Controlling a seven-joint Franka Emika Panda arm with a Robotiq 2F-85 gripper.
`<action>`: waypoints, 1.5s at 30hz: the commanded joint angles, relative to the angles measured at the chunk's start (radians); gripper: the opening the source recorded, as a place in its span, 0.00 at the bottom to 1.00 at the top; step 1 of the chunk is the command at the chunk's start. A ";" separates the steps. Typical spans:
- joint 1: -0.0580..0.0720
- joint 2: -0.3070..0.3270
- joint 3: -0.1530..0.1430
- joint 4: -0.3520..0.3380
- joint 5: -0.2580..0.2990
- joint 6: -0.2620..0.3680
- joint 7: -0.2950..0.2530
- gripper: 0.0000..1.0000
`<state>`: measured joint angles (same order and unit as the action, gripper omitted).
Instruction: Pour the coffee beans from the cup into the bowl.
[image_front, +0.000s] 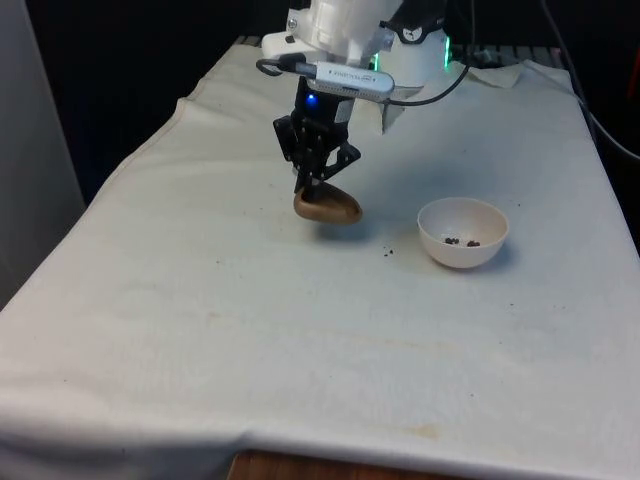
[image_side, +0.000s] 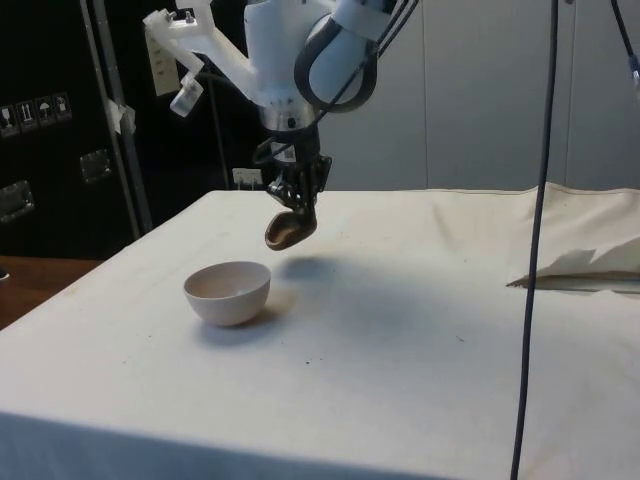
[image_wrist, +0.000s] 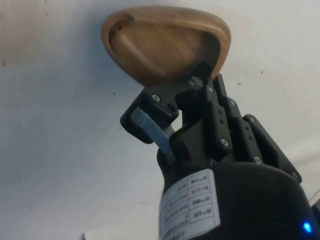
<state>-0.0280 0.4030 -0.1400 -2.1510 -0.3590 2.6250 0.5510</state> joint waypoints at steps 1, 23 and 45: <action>-0.012 -0.001 0.013 -0.005 0.027 0.006 -0.015 0.00; -0.021 0.020 -0.023 -0.010 0.199 0.014 -0.123 0.00; -0.010 0.057 -0.060 0.007 0.416 0.009 -0.282 0.35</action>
<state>-0.0380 0.4600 -0.2000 -2.1440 0.0570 2.6340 0.2690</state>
